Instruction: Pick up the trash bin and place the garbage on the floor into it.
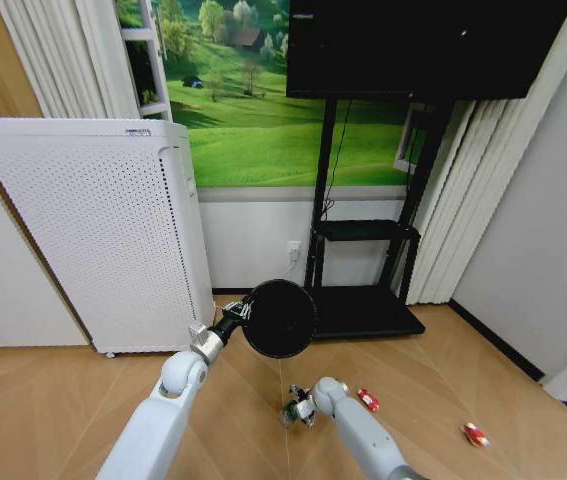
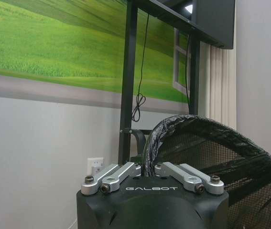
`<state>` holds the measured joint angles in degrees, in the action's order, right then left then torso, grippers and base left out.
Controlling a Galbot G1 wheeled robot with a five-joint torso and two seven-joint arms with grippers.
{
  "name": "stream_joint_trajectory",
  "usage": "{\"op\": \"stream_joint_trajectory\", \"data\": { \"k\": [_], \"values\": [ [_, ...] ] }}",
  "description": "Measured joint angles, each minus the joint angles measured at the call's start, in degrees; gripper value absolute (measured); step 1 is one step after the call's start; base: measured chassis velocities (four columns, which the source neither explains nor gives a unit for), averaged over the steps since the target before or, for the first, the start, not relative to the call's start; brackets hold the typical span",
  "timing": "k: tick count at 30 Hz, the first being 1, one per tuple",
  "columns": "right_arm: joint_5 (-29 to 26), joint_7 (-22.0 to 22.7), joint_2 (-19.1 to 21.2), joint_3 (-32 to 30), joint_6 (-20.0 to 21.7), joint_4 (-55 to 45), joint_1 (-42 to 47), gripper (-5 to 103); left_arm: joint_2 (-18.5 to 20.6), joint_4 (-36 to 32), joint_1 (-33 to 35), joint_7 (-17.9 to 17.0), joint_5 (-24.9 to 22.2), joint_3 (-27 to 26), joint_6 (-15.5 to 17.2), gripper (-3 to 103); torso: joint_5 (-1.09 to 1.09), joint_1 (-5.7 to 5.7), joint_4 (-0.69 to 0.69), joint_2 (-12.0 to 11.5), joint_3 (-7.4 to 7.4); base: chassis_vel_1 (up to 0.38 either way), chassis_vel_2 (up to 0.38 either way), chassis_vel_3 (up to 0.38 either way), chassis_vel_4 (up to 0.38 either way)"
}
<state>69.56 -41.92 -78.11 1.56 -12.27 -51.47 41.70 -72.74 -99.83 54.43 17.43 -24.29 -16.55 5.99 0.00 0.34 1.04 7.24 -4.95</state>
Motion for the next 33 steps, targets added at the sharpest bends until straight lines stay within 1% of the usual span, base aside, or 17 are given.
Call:
{"op": "stream_joint_trajectory", "data": {
  "k": [1, 3, 4, 6, 7, 9, 10, 12, 14, 15, 16, 18, 19, 22, 29, 31, 33],
  "values": [
    [0.1, 0.2, 0.0, 0.1, 0.0, 0.1, 0.1, 101, 0.0, -0.1, 0.0, 0.0, 0.0, -0.1, 0.0, 7, 0.00, 0.00, 0.00, 0.0, 0.00, 0.000, 0.000, 0.000, 0.000],
    [0.4, 1.2, -0.4, 0.1, 0.0, 0.8, 0.2, 92, -0.1, -0.2, 0.1, 0.0, 0.0, -0.1, 0.0, 7, 0.00, 0.00, 0.00, 0.0, 0.00, 0.000, 0.000, 0.000, 0.000],
    [0.4, 1.2, -0.4, 0.1, 0.0, 0.8, 0.2, 92, -0.1, -0.2, 0.1, 0.0, 0.0, -0.1, 0.0, 7, 0.00, 0.00, 0.00, 0.0, 0.00, 0.000, 0.000, 0.000, 0.000],
    [1.2, 2.6, -1.0, -0.1, 0.1, 2.1, 0.3, 82, -0.2, -0.4, 0.3, 0.0, 0.0, -0.4, 0.0, 7, 0.00, 0.00, 0.00, 0.0, 0.00, 0.000, 0.000, 0.000, 0.000],
    [1.2, 2.6, -1.0, -0.1, 0.1, 2.1, 0.3, 82, -0.2, -0.4, 0.3, 0.0, 0.0, -0.4, 0.0, 7, 0.00, 0.00, 0.00, 0.0, 0.00, 0.000, 0.000, 0.000, 0.000],
    [1.6, 3.4, -1.4, -0.3, 0.3, 2.7, 0.3, 70, -0.2, -0.7, 0.5, 0.0, 0.0, -0.7, 0.0, 7, 0.00, 0.00, 0.00, 0.0, 0.00, 0.000, 0.000, 0.000, 0.000],
    [1.6, 3.4, -1.4, -0.3, 0.3, 2.7, 0.3, 70, -0.2, -0.7, 0.5, 0.0, 0.0, -0.7, 0.0, 7, 0.00, 0.00, 0.00, 0.0, 0.00, 0.000, 0.000, 0.000, 0.000],
    [1.7, 4.1, -1.6, -0.3, 0.5, 3.5, 0.2, 59, -0.2, -0.7, 0.6, 0.1, 0.0, -0.8, 0.0, 7, 0.00, 0.00, 0.00, 0.0, 0.00, 0.000, 0.000, 0.000, 0.000],
    [1.7, 4.3, -1.7, -0.4, 0.6, 3.6, 0.2, 59, -0.3, -0.7, 0.6, 0.1, 0.0, -0.8, 0.0, 7, 0.00, 0.00, 0.00, 0.0, 0.00, 0.000, 0.000, 0.000, 0.000],
    [1.6, 4.5, -1.7, -0.5, 0.7, 3.9, 0.2, 48, -0.3, -0.7, 0.6, 0.1, 0.0, -0.8, 0.0, 7, 0.00, 0.00, 0.00, 0.0, 0.00, 0.000, 0.000, 0.000, 0.000],
    [1.6, 4.5, -1.7, -0.5, 0.7, 3.9, 0.2, 48, -0.3, -0.7, 0.6, 0.1, 0.0, -0.8, 0.0, 7, 0.00, 0.00, 0.00, 0.0, 0.00, 0.000, 0.000, 0.000, 0.000],
    [1.4, 5.1, -1.7, -0.4, 0.6, 4.1, 0.4, 37, -0.2, -0.7, 0.5, 0.1, 0.0, -0.8, 0.0, 7, -0.01, 0.00, 0.01, 0.0, 0.01, 0.000, 0.000, 0.000, 0.000],
    [1.4, 5.1, -1.7, -0.4, 0.6, 4.1, 0.4, 37, -0.2, -0.7, 0.5, 0.1, 0.0, -0.8, 0.0, 7, -0.01, 0.00, 0.01, 0.0, 0.01, 0.000, 0.000, 0.000, 0.000],
    [1.3, 5.3, -1.6, -0.8, 0.1, 4.1, 0.6, 27, -0.1, -0.6, 0.3, 0.1, -0.1, -1.1, 0.0, 7, -0.01, 0.00, 0.01, 0.0, 0.01, 0.000, 0.000, 0.000, 0.000],
    [0.2, 5.2, -1.1, -1.7, -0.3, 1.9, 1.7, 18, 0.0, -0.6, 0.4, 0.0, -0.2, -1.2, 0.0, 7, 0.02, 0.00, -0.01, 0.0, -0.01, 0.000, 0.000, 0.000, 0.000],
    [-7.4, 4.8, 1.1, -6.9, -1.3, -4.5, 5.6, 18, -0.2, -0.5, 0.6, -0.5, -0.2, -1.9, 0.0, 7, 0.01, 0.00, 0.00, 0.0, -0.01, 0.000, 0.000, 0.000, 0.000],
    [-9.2, 4.7, 1.6, -8.8, -1.5, -5.8, 6.6, 18, -0.1, -0.1, 0.6, -0.5, -0.2, -2.0, -0.1, 7, 0.02, 0.00, 0.00, 0.0, -0.01, 0.000, 0.000, 0.000, 0.000]
  ]
}}
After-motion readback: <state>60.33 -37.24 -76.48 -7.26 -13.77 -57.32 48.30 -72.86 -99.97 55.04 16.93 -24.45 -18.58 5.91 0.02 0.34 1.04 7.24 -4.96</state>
